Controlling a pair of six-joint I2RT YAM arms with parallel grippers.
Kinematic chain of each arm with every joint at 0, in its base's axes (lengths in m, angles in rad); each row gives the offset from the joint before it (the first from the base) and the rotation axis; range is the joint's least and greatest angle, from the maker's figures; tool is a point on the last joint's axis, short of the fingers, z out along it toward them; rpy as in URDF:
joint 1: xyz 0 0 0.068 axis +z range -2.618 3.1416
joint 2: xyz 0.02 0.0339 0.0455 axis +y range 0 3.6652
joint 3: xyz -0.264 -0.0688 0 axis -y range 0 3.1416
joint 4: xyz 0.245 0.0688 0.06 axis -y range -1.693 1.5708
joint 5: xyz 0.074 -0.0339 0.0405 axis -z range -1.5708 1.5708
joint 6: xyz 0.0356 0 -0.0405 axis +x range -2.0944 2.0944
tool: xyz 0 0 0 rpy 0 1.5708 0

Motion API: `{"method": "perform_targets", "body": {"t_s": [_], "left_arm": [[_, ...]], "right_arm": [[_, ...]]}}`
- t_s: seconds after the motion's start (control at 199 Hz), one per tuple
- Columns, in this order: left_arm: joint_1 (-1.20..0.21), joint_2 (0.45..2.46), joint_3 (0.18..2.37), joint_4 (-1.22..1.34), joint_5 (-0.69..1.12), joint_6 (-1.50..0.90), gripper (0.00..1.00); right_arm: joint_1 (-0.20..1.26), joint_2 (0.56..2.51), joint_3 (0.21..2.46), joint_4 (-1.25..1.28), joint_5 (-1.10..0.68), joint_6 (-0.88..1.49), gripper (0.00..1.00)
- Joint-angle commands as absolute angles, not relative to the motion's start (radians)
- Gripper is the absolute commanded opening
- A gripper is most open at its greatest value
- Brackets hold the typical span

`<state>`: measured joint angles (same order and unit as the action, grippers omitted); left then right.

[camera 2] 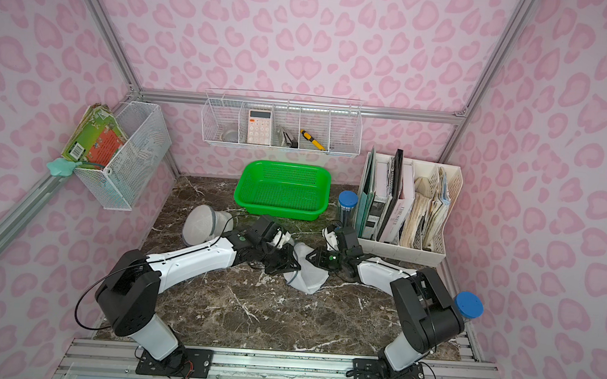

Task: Turn the laundry bag inside out
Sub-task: Turn over the laundry bag at the center of the board.

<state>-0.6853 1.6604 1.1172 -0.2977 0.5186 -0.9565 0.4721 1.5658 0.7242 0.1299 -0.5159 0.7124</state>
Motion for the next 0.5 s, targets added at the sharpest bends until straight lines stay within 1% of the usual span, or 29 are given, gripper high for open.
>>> {"method": "perform_targets", "body": {"t_s": [0.0,0.03,0.065,0.096,0.166,0.181,0.191,0.201,0.272,0.362,0.428,0.498], "left_arm": [[-0.683,1.669,1.128,-0.304,0.532,-0.935,0.38],[-0.683,1.665,1.127,-0.306,0.527,-0.933,0.48],[-0.682,1.658,1.130,-0.315,0.514,-0.930,0.57],[-0.679,1.648,1.132,-0.323,0.502,-0.926,0.62],[-0.663,1.623,1.132,-0.340,0.486,-0.916,0.71],[-0.658,1.618,1.132,-0.345,0.484,-0.914,0.82],[-0.655,1.614,1.132,-0.346,0.483,-0.912,0.86],[-0.652,1.610,1.131,-0.350,0.482,-0.910,0.87],[-0.625,1.581,1.133,-0.371,0.482,-0.893,0.88],[-0.585,1.539,1.119,-0.395,0.474,-0.874,0.85],[-0.555,1.514,1.093,-0.411,0.464,-0.866,0.84],[-0.521,1.489,1.050,-0.414,0.461,-0.865,0.79]], "right_arm": [[0.461,1.485,0.696,0.055,-0.473,0.685,0.43],[0.462,1.455,0.693,0.039,-0.456,0.678,0.45],[0.464,1.423,0.695,0.019,-0.441,0.672,0.47],[0.466,1.399,0.700,0.004,-0.431,0.666,0.48],[0.476,1.354,0.722,-0.039,-0.401,0.648,0.52],[0.478,1.347,0.730,-0.051,-0.393,0.644,0.53],[0.482,1.344,0.734,-0.056,-0.387,0.640,0.53],[0.486,1.340,0.738,-0.064,-0.382,0.635,0.54],[0.519,1.332,0.787,-0.113,-0.346,0.603,0.57],[0.580,1.360,0.856,-0.174,-0.307,0.563,0.58],[0.626,1.394,0.899,-0.202,-0.291,0.544,0.58],[0.669,1.432,0.935,-0.216,-0.282,0.531,0.56]]}}
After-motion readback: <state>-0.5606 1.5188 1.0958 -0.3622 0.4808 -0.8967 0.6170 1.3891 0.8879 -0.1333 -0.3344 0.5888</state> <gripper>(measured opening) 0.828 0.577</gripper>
